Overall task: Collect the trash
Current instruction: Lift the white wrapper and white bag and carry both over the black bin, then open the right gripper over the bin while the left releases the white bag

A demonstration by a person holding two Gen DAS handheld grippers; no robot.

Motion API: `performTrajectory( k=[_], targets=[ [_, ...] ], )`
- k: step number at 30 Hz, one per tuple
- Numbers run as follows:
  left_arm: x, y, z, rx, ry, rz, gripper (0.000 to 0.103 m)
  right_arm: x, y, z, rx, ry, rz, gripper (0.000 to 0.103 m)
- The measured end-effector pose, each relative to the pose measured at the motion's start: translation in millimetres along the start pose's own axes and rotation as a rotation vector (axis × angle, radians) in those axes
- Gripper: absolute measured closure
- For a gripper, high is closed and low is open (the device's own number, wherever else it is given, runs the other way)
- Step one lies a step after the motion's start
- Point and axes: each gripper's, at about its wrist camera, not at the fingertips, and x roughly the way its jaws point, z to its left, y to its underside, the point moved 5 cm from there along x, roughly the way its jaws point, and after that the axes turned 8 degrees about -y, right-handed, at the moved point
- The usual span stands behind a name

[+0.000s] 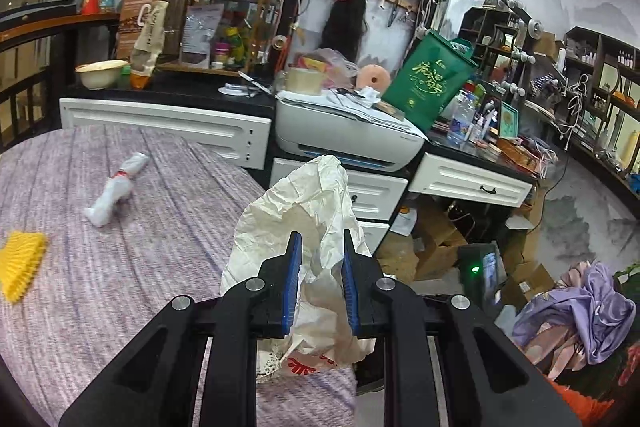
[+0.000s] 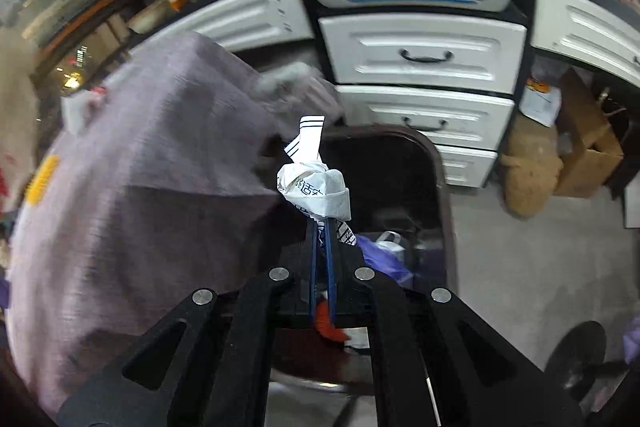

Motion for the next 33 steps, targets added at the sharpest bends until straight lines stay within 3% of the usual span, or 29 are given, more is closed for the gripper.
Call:
performTrajectory(
  k=[3, 4, 6, 7, 8, 20, 27, 33],
  targets=[
    [8.0, 4.4, -11.3, 0.000, 0.022, 0.017, 0.083, 17.8, 10.7, -11.1, 0.019, 0.022, 0.043, 0.096],
    [10.9, 5.4, -15.0, 0.000, 0.030, 0.024, 0.083, 21.8, 15.0, -15.6, 0.038, 0.025, 0.055, 0.090],
    [16.3, 7.7, -23.0, 0.004, 0.045, 0.036, 0.083, 23.8, 20.5, -21.1, 0.070, 0.016, 0.062, 0.071],
    [19.0, 9.6, -27.5, 0.009, 0.050, 0.042, 0.083, 21.0, 22.1, -23.7, 0.084, 0.018, 0.048, 0.052],
    [21.3, 10.8, -30.7, 0.014, 0.054, 0.048, 0.083, 17.0, 22.6, -24.8, 0.089, 0.022, 0.031, 0.041],
    [49.9, 28.2, -69.2, 0.049, 0.128, 0.126, 0.083, -37.0, 29.7, -59.1, 0.149, 0.079, -0.072, 0.033],
    [89.8, 55.6, -101.3, 0.109, 0.137, 0.230, 0.083, -71.5, 22.6, -86.1, 0.212, 0.124, -0.162, 0.032],
    [115.0, 81.4, -127.6, 0.171, 0.130, 0.296, 0.083, -88.0, 22.5, -105.9, 0.237, 0.147, -0.188, 0.032]
  ],
)
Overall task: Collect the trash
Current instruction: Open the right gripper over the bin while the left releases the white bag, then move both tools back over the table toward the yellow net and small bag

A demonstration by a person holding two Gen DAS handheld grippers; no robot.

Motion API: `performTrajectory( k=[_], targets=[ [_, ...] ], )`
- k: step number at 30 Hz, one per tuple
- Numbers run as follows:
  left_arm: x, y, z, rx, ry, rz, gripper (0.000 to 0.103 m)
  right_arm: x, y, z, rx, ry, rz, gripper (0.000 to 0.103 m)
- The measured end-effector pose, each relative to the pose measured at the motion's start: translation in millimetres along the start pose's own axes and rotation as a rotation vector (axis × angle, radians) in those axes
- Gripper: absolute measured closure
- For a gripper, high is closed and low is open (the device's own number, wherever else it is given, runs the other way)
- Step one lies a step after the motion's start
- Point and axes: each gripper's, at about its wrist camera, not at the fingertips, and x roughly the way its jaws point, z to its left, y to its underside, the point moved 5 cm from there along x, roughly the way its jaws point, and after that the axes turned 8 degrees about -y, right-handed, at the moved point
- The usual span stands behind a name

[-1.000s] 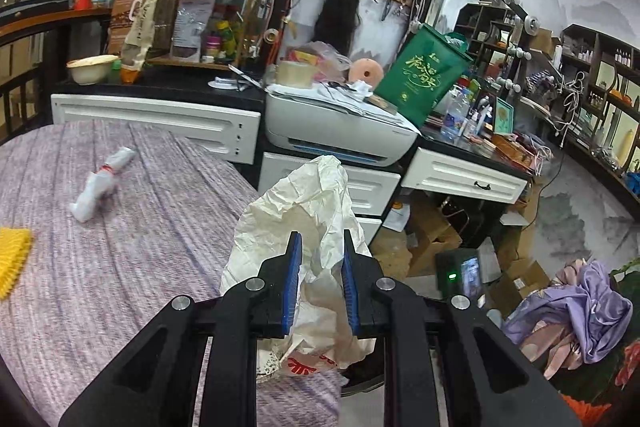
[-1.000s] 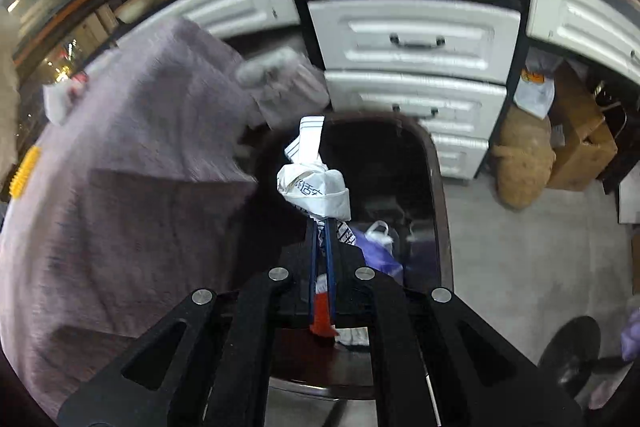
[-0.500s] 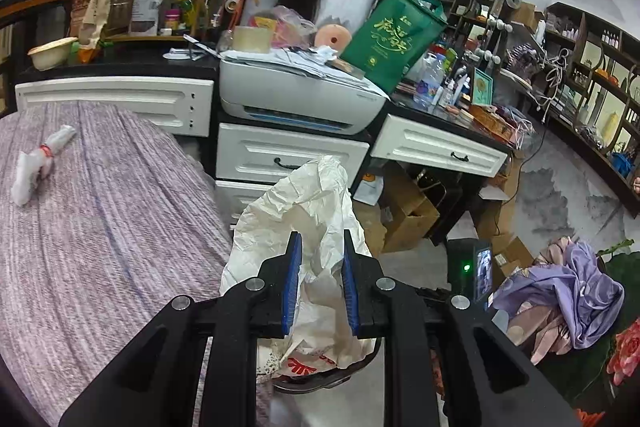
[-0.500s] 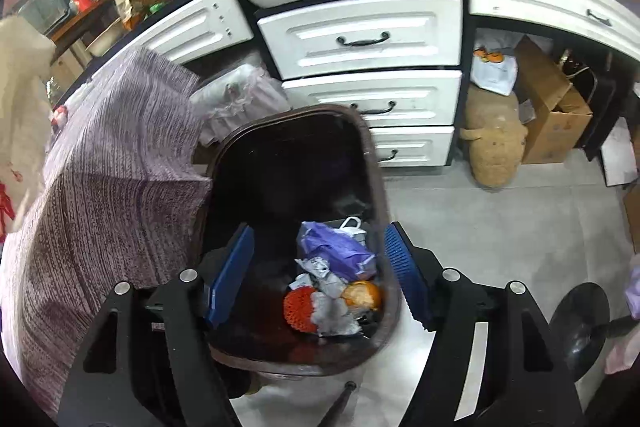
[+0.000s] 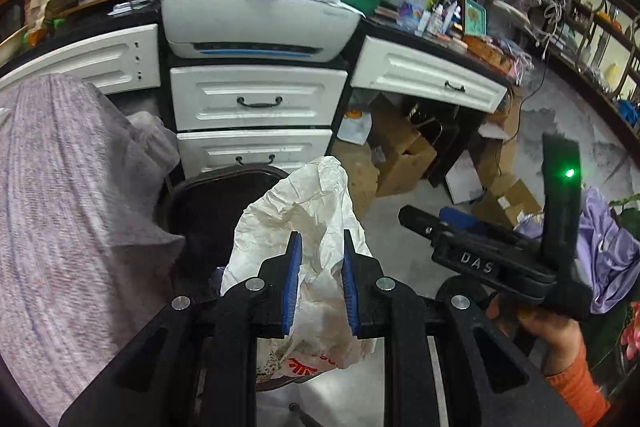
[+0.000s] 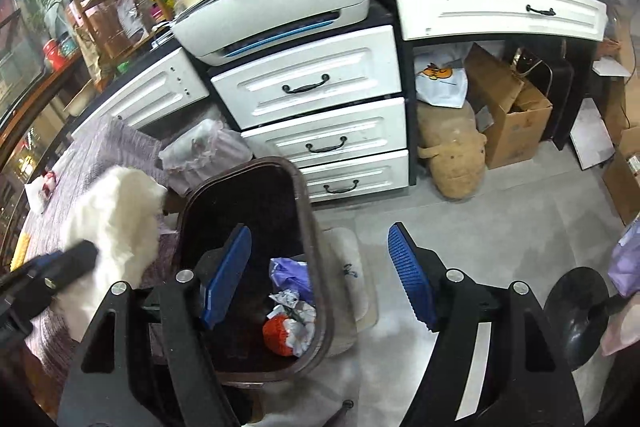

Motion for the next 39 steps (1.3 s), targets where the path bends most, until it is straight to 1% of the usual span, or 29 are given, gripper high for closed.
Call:
performTrajectory(
  k=[7, 10, 14, 18, 19, 21, 22, 23, 25, 29, 31, 33, 35, 39],
  targets=[
    [27.2, 12.4, -10.6, 0.016, -0.006, 0.063, 0.083, 4.8, 2.4, -17.0, 0.033, 0.011, 0.017, 0.032],
    [37.9, 16.8, -10.6, 0.016, -0.019, 0.087, 0.083, 5.4, 2.4, -16.9, 0.032, 0.009, 0.017, 0.032],
    [51.1, 22.9, -6.3, -0.007, -0.022, 0.129, 0.083, 4.9, 2.3, -16.8, 0.033, 0.006, 0.014, 0.032],
    [62.7, 29.7, -4.6, 0.008, -0.052, 0.159, 0.081, 3.0, 0.8, -18.4, 0.040, 0.007, 0.010, 0.032],
    [64.7, 31.1, -4.2, 0.006, -0.051, 0.166, 0.078, 2.3, 0.0, -18.6, 0.040, 0.009, 0.009, 0.032],
    [69.2, 32.9, -3.4, 0.005, -0.058, 0.182, 0.069, 0.7, -0.9, -20.3, 0.043, 0.013, 0.007, 0.032],
    [70.6, 33.5, -3.5, 0.007, -0.063, 0.186, 0.054, -0.1, -1.2, -21.4, 0.045, 0.014, 0.007, 0.032],
    [71.5, 34.0, -3.5, 0.009, -0.067, 0.184, 0.037, -0.5, -1.2, -21.6, 0.045, 0.016, 0.007, 0.032],
    [72.1, 35.0, -3.9, 0.013, -0.072, 0.177, 0.021, -1.3, -1.8, -23.6, 0.052, 0.019, 0.006, 0.032],
    [71.3, 37.1, -9.2, 0.030, -0.054, 0.193, 0.017, -2.3, -2.1, -27.2, 0.084, 0.004, 0.010, 0.032],
    [66.1, 36.8, -12.6, 0.027, -0.041, 0.192, 0.016, -2.6, -3.7, -29.5, 0.090, 0.010, 0.007, 0.032],
    [56.8, 34.8, -17.2, 0.022, -0.019, 0.173, 0.016, -2.8, -5.0, -30.8, 0.092, 0.015, 0.006, 0.031],
    [43.6, 31.3, -22.9, 0.019, 0.006, 0.152, 0.014, -3.2, -7.0, -32.3, 0.096, 0.018, 0.000, 0.021],
    [17.1, 24.1, -29.9, 0.013, 0.039, 0.100, 0.011, -4.5, -9.7, -33.9, 0.097, 0.025, -0.009, 0.020]
  ],
)
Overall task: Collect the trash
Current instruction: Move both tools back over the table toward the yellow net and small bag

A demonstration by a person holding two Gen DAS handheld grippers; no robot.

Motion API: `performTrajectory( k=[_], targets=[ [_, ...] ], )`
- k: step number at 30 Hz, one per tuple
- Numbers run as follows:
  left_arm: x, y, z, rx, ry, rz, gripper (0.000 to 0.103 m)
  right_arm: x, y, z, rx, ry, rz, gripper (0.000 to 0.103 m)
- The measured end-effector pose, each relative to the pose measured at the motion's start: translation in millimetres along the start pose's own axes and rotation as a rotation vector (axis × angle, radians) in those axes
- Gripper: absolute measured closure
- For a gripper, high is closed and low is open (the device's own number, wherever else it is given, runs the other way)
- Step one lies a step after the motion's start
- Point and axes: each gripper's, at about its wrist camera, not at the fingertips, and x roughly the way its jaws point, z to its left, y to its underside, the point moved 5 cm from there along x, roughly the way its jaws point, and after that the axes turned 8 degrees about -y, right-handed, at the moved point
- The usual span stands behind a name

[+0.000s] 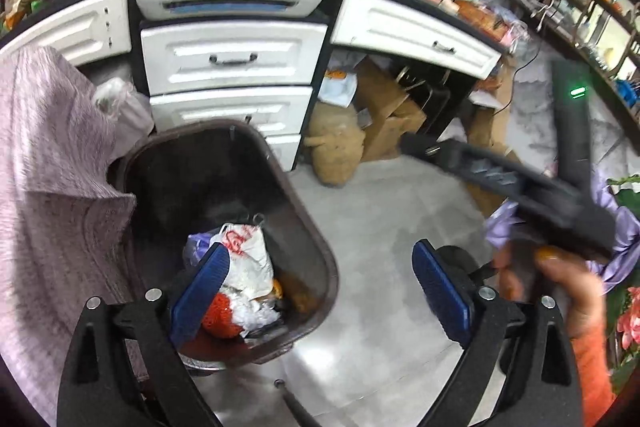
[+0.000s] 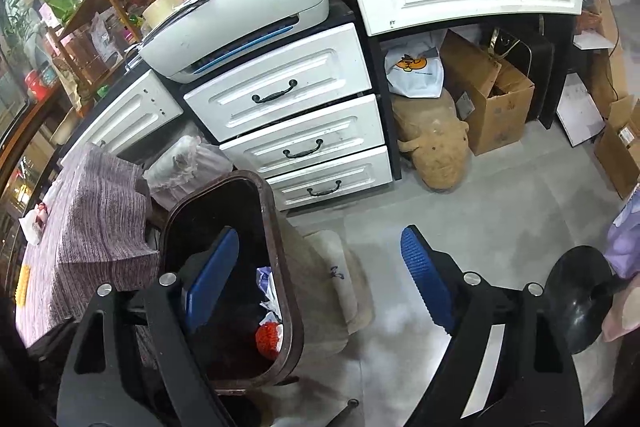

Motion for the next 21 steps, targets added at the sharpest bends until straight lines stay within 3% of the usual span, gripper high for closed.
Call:
performTrajectory(
  k=[5, 13, 21],
  targets=[
    [-36.3, -7.3, -2.9, 0.006, 0.026, -0.066, 0.009, 2.6, -0.2, 7.5, -0.006, -0.019, 0.019, 0.020],
    [-90.0, -14.0, 17.9, -0.036, 0.029, -0.178, 0.006, 2.0, -6.4, 53.2, -0.068, -0.091, 0.014, 0.020],
    [-135.1, -5.2, 74.6, -0.105, -0.077, -0.250, 0.006, 0.9, -9.2, 133.6, -0.175, -0.209, 0.018, 0.020]
  ],
)
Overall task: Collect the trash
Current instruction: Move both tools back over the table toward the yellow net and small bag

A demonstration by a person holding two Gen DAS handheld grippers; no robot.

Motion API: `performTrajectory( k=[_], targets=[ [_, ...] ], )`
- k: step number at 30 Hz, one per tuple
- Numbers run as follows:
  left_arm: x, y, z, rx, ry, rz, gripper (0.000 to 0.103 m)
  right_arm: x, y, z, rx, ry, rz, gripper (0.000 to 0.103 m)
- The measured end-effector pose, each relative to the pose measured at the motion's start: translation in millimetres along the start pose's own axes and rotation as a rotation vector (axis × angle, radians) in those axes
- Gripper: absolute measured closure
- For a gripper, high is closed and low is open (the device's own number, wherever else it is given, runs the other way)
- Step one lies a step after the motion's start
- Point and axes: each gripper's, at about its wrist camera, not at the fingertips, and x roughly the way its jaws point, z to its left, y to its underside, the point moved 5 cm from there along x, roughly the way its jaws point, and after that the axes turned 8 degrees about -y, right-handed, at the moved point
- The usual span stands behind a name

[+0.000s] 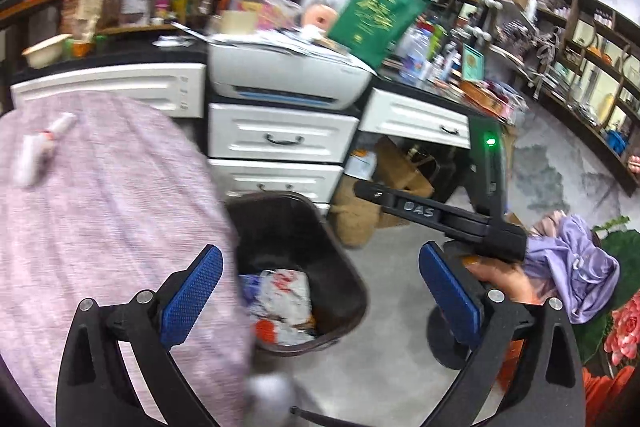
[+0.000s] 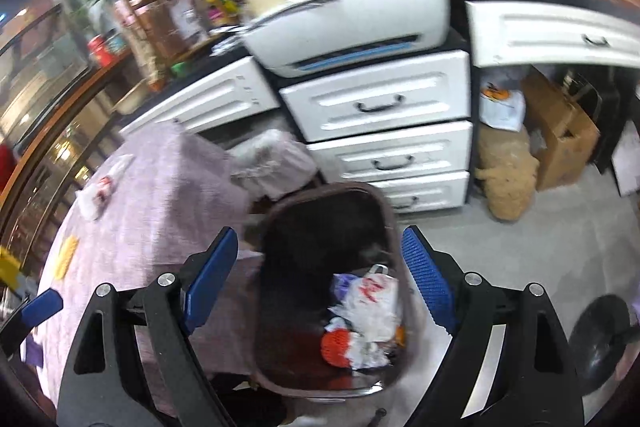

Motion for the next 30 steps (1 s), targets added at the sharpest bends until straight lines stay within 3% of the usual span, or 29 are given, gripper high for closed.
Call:
performTrajectory(
  k=[16, 26, 30],
  targets=[
    [-57.9, 19.9, 160.5, -0.124, -0.323, -0.031, 0.006, 49.3, 3.8, 165.0, -0.250, -0.210, 0.103, 0.016],
    [-87.6, 31.7, 244.5, -0.193, -0.532, -0.014, 0.006, 81.5, 13.4, 242.9, -0.367, -0.288, 0.175, 0.015],
    [-95.9, 33.6, 278.8, -0.229, -0.575, -0.002, 0.006, 90.7, 15.1, 263.3, -0.385, -0.301, 0.190, 0.015]
  ],
)
